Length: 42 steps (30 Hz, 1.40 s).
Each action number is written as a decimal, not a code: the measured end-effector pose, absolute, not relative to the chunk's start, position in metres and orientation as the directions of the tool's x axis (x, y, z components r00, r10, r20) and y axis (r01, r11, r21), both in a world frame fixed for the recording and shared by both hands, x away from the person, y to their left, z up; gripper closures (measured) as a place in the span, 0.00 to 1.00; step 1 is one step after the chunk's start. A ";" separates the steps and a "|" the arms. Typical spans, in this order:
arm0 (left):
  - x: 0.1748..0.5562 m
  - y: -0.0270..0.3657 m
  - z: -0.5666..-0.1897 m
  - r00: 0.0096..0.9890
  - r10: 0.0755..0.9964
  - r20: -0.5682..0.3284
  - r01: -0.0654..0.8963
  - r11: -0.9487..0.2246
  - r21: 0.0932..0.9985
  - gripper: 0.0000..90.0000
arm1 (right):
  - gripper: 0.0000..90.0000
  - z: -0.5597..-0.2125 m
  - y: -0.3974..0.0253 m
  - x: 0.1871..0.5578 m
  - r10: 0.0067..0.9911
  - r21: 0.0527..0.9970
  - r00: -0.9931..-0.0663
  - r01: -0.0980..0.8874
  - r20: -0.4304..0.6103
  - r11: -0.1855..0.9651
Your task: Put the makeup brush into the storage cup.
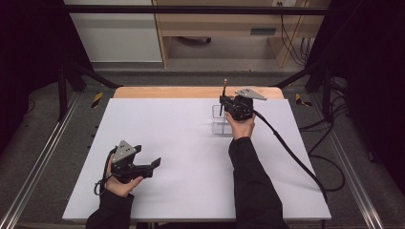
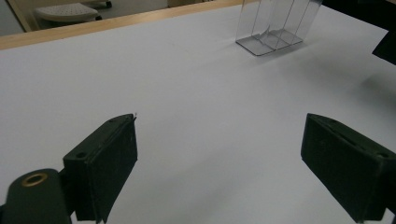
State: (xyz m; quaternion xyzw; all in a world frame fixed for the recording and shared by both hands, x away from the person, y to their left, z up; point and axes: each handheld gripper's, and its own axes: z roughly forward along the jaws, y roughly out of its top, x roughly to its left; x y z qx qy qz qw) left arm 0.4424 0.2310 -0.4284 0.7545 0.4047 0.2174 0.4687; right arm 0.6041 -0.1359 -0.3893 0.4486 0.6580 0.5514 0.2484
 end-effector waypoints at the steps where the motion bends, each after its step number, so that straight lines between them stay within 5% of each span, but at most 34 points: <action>1: 0.442 0.231 -0.428 0.578 0.815 -0.052 0.408 -0.233 0.883 0.11 | 0.92 -0.390 -0.136 0.604 0.864 0.947 -0.474 0.320 0.170 -0.011; 42: 0.443 0.229 -0.430 0.583 0.811 -0.043 0.411 -0.249 0.877 0.12 | 0.92 -0.430 -0.131 0.594 0.870 0.924 -0.468 0.381 0.155 0.040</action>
